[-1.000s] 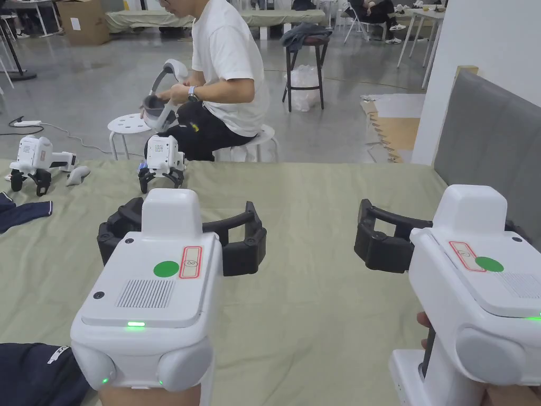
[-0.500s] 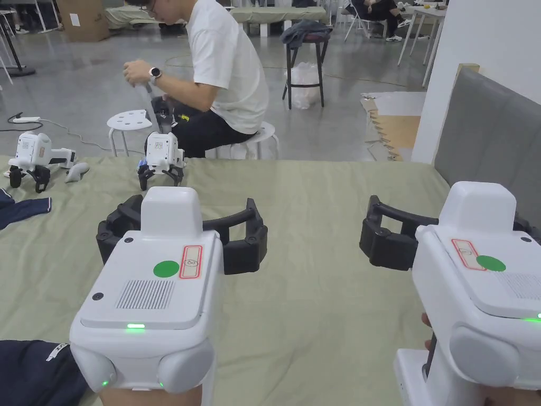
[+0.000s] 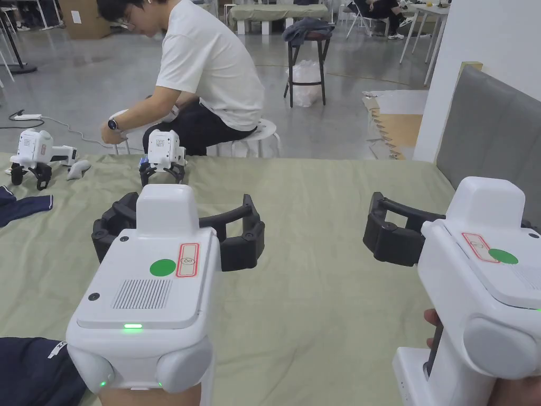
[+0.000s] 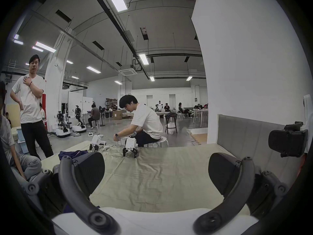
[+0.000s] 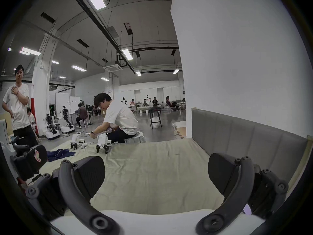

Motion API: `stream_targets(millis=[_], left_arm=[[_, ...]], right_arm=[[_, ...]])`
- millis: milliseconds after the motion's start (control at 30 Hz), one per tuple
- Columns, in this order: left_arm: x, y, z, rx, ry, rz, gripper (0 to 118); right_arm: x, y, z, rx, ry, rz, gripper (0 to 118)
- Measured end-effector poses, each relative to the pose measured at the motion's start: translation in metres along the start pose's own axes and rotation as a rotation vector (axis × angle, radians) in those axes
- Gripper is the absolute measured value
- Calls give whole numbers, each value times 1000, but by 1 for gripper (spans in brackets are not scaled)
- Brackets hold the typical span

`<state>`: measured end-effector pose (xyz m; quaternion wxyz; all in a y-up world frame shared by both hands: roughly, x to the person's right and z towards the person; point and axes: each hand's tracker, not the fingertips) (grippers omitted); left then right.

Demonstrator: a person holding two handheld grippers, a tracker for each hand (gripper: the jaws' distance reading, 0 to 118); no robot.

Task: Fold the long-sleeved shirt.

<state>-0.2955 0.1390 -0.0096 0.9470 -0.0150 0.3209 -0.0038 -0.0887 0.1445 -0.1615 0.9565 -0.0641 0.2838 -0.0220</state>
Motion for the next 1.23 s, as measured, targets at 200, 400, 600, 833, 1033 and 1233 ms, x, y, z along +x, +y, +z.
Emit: stream_targets(millis=[200, 400, 600, 833, 1033, 1233], left_arm=[[0, -1, -1, 1, -1, -4, 110], [0, -2, -1, -2, -1, -3, 110], [1, -2, -2, 1, -4, -3, 110], [2, 0, -1, 8, -4, -7, 110], [2, 0, 1, 12, -9, -7, 110], [2, 1, 1, 14, -9, -4, 110]], right_arm=[[0, 0, 2, 0, 21, -10, 118], [3, -1, 4, 25, 20, -2, 118], [-2, 1, 7, 34, 24, 31, 118], [-4, 3, 8, 45, 13, 36, 118], [-4, 4, 7, 45, 1, 44, 118], [-7, 3, 10, 55, 15, 39, 118]])
